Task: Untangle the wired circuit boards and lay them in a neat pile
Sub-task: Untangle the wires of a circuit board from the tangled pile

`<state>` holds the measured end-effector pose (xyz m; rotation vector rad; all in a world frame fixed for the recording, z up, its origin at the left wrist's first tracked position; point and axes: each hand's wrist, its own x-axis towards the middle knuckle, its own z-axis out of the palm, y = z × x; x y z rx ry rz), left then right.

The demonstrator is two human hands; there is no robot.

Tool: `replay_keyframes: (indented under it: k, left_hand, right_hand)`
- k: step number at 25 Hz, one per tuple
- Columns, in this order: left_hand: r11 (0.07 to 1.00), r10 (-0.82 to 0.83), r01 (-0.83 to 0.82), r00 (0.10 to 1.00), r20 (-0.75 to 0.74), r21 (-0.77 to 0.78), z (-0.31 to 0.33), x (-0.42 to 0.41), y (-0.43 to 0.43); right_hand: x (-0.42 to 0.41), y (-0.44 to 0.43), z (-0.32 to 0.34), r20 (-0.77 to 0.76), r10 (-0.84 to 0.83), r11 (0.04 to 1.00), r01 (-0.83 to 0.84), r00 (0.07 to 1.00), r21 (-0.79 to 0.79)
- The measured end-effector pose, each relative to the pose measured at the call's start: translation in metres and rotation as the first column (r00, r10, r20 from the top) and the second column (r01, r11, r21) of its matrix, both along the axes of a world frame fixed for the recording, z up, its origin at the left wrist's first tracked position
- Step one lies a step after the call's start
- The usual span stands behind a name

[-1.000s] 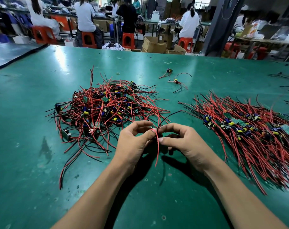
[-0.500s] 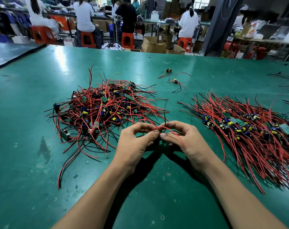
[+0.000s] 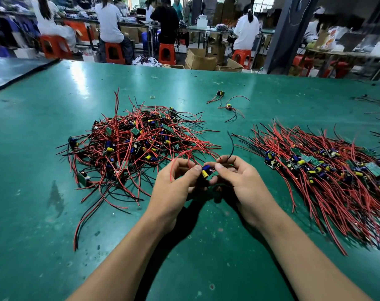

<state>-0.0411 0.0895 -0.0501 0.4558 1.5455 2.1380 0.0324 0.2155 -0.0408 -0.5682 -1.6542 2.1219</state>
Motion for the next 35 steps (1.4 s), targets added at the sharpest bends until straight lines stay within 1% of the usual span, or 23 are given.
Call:
replay_keyframes:
  k: [2,4,6,8,10,12,14,15,16,18,19,20,22,24,26,28,32,35]
  left_hand:
    - [0.999,-0.012,0.01,0.998,0.057,0.042,0.002,0.0,0.0]
    - [0.998,-0.026,0.021,0.996,0.082,0.058,0.004,0.002,-0.001]
    - [0.996,-0.032,0.021,0.991,0.127,0.091,0.006,0.003,-0.001]
    - [0.989,-0.052,0.024,0.979,0.196,0.143,0.007,0.003,-0.001]
    - [0.989,-0.07,0.044,0.979,0.19,0.138,0.006,0.003,-0.002]
    - [0.99,-0.11,0.098,0.987,0.119,0.102,0.004,0.003,-0.003]
    - [0.985,-0.17,0.166,0.982,0.084,0.056,0.004,0.002,-0.005]
    - [0.98,-0.196,0.193,0.977,0.089,0.04,0.005,0.0,-0.006]
    - [0.978,-0.208,0.205,0.972,0.109,0.038,0.005,-0.001,-0.007]
    - [0.979,-0.202,0.196,0.964,0.173,0.051,0.007,-0.003,-0.006]
    - [0.98,-0.198,0.192,0.961,0.192,0.049,0.008,-0.002,-0.005]
    - [0.981,-0.192,0.19,0.965,0.182,0.026,0.007,-0.001,-0.004]
    - [0.981,-0.181,0.186,0.981,0.073,-0.064,0.005,0.001,-0.002]
    - [0.977,-0.182,0.179,0.983,-0.014,-0.118,0.002,0.004,-0.002]
    - [0.977,-0.178,0.174,0.984,-0.026,-0.126,0.002,0.003,-0.004]
    - [0.976,-0.173,0.168,0.984,-0.028,-0.142,0.001,0.002,-0.005]
    - [0.974,-0.171,0.167,0.985,-0.014,-0.151,0.002,0.002,-0.004]
    - [0.974,-0.159,0.154,0.987,-0.019,-0.167,0.003,0.003,-0.004]
  right_hand:
    - [-0.001,-0.001,0.0,0.01,-0.02,0.994,0.021,1.0,-0.109]
    - [-0.003,-0.001,0.001,0.032,-0.033,0.971,0.04,0.999,-0.236]
    - [-0.004,-0.001,0.002,0.032,-0.019,0.924,0.03,0.999,-0.381]
    - [-0.004,0.0,0.003,0.033,-0.002,0.87,0.018,0.999,-0.493]
    - [-0.004,0.002,0.003,0.036,-0.009,0.834,0.027,0.999,-0.552]
    - [-0.004,0.005,0.002,0.034,-0.032,0.824,0.046,0.999,-0.565]
    - [-0.003,0.01,0.004,0.022,-0.057,0.819,0.059,0.998,-0.571]
    - [-0.001,0.013,0.004,0.011,-0.059,0.829,0.055,0.998,-0.557]
    - [0.0,0.016,0.005,0.002,-0.051,0.863,0.045,0.999,-0.503]
    - [0.002,0.016,0.006,0.005,-0.007,0.964,0.008,1.0,-0.265]
    - [0.002,0.013,0.005,0.001,0.01,0.99,-0.01,1.0,-0.142]
    - [0.002,0.009,0.004,-0.008,0.017,0.999,-0.018,1.0,-0.049]
    - [0.002,0.003,0.002,-0.037,0.014,0.997,-0.011,0.999,0.073]
    - [0.003,0.001,0.0,-0.059,0.008,0.989,0.001,0.998,0.147]
    - [0.003,0.002,-0.002,-0.05,-0.006,0.978,0.017,0.999,0.21]
    - [0.002,0.001,-0.003,-0.017,-0.021,0.973,0.024,1.0,0.229]
    - [0.002,0.002,-0.002,0.018,0.025,0.998,-0.026,1.0,0.048]
    - [0.005,0.006,-0.001,0.001,0.066,0.998,-0.066,0.998,-0.022]
